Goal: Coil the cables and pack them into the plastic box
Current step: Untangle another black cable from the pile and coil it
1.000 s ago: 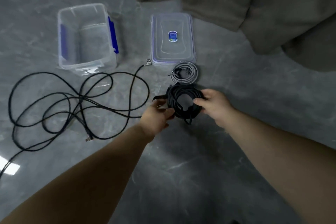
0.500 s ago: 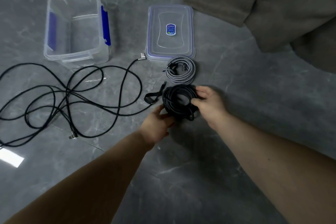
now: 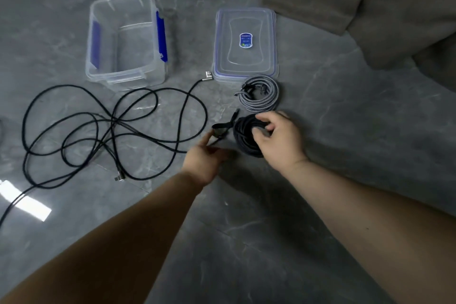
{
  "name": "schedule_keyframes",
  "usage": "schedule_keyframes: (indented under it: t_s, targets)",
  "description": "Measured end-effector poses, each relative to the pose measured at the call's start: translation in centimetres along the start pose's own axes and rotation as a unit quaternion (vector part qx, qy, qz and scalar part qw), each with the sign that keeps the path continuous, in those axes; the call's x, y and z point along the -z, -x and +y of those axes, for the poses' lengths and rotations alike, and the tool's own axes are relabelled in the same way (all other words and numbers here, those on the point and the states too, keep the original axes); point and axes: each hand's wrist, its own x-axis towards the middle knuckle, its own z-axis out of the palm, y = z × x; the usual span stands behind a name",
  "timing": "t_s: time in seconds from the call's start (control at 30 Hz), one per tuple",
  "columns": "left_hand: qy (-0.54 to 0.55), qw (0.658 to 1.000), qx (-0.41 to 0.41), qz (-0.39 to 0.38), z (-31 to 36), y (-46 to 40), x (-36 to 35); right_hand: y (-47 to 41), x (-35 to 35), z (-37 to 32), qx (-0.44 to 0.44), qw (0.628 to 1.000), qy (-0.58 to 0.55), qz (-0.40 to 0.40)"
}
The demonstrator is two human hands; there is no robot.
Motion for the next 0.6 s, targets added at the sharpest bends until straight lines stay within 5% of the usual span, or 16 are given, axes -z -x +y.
schedule_keyframes:
  t_s: [0.23,0.5,0.6]
  targets:
    - [-0.13,0.981,-0.043,0.138,-3.1,0.9,7.9,-0.4,-6.5,-5.9,-0.009,0.988,-0.067,-0.135]
    - [-0.189,0.959,-0.036,0.206,-6.2,-0.2,12.7,-1.8,-13.0,-7.5,-0.106,0.973,-0.101,-0.179]
    - [-0.196,0.965,-0.045,0.169,-6.9,-0.6,13.1,-0.8,-14.7,-7.9,-0.142,0.963,-0.124,-0.194]
